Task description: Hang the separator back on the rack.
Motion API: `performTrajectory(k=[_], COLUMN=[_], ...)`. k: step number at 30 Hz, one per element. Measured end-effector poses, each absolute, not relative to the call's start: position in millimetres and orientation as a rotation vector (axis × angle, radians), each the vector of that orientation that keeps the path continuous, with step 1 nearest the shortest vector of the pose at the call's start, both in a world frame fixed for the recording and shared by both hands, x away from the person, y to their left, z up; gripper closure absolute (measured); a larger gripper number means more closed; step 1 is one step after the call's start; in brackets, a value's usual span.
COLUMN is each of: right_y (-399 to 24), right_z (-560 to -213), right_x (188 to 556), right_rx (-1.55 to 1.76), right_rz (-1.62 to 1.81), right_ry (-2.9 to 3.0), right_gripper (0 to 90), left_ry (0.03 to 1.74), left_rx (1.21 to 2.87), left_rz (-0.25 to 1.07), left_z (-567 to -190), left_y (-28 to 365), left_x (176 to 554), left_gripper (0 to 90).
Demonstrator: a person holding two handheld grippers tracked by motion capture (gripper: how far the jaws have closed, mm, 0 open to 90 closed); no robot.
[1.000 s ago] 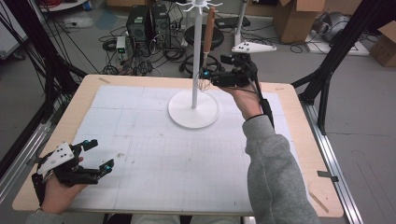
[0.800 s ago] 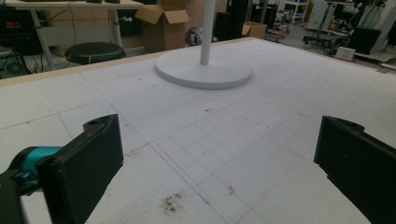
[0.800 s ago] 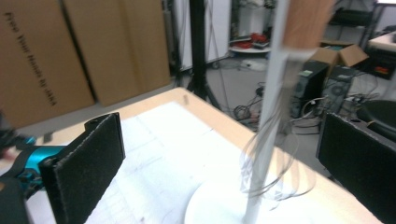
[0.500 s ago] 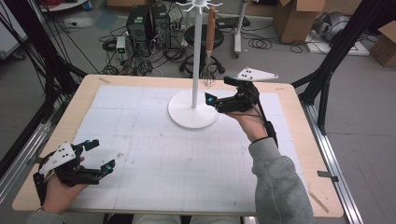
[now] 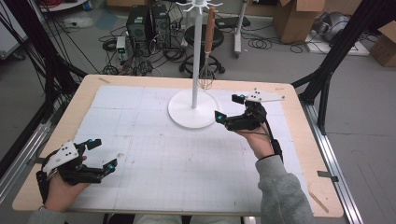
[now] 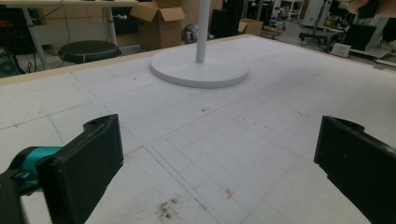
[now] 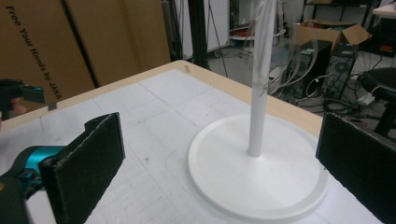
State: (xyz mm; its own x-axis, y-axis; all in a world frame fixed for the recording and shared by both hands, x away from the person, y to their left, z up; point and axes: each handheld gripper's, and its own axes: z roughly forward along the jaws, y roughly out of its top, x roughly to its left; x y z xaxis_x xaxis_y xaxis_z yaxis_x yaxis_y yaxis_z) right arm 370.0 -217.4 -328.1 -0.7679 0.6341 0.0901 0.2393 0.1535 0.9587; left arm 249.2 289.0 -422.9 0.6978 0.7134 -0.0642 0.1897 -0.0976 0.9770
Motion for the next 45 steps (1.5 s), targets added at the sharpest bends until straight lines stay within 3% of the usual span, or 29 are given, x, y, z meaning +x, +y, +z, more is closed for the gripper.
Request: performTrajectory(k=[45], right_y=[-293.1], right_z=[-399.9], right_x=[298.4], right_rx=[0.935], right_rz=[1.7], right_ry=[2.033], right_gripper=[0.4], left_ry=[0.722], left_rx=[1.633], left_rz=[0.492], left_z=[-421.4], left_y=[288.0], left_x=[250.3], left_gripper=[1.8])
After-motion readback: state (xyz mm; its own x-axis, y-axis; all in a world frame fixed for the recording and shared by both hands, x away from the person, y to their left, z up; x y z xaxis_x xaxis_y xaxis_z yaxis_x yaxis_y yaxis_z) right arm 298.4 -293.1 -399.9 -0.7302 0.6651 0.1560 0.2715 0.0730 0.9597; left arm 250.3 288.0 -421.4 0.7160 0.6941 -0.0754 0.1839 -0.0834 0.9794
